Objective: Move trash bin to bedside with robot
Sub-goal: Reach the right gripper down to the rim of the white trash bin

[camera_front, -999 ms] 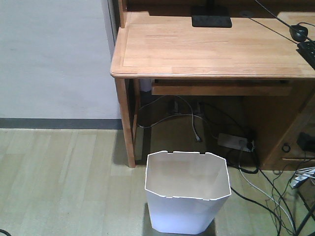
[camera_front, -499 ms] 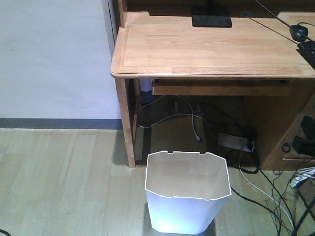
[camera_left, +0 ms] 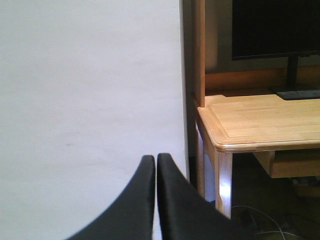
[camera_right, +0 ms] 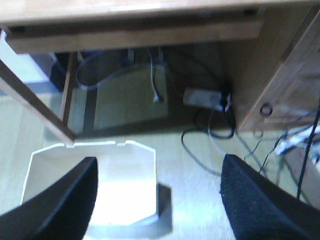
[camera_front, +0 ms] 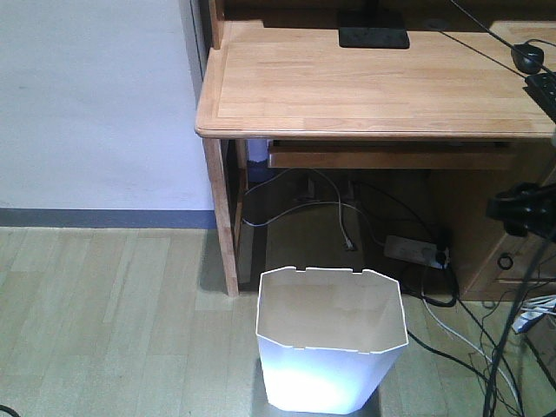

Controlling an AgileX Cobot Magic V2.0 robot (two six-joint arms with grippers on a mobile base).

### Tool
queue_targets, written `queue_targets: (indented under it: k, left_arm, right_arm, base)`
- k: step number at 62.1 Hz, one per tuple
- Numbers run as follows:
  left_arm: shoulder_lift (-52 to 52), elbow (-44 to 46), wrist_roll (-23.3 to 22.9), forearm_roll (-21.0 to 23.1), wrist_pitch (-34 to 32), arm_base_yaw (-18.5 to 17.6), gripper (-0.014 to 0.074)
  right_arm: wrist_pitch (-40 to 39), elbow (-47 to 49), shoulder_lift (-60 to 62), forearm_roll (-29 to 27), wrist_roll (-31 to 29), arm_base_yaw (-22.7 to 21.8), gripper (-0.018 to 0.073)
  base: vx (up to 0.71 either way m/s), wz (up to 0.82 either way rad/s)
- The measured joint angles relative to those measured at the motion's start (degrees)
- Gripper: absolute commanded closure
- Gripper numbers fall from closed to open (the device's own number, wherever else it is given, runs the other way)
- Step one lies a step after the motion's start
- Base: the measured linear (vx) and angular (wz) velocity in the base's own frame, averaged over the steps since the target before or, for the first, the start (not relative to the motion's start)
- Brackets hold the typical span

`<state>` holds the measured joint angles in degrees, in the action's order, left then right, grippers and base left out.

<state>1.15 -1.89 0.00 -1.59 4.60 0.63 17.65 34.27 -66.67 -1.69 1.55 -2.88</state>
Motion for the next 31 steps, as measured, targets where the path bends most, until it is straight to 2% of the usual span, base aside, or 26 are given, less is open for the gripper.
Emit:
queue_targets:
  k: [15,31]
  left_arm:
    - [0.0,0.0,0.0,0.0,0.0,0.0,0.0603]
    - [0.0,0.0,0.0,0.0,0.0,0.0,0.0603]
  right_arm:
    - [6.08,10.26,-15.11,-0.96,-1.19,0.0,0.0064]
    - [10.62,19.09,-31.03,-5.51,-9.5,-0.06,0.0064]
  base:
    - [0.0,0.0]
    - [0.0,0.0]
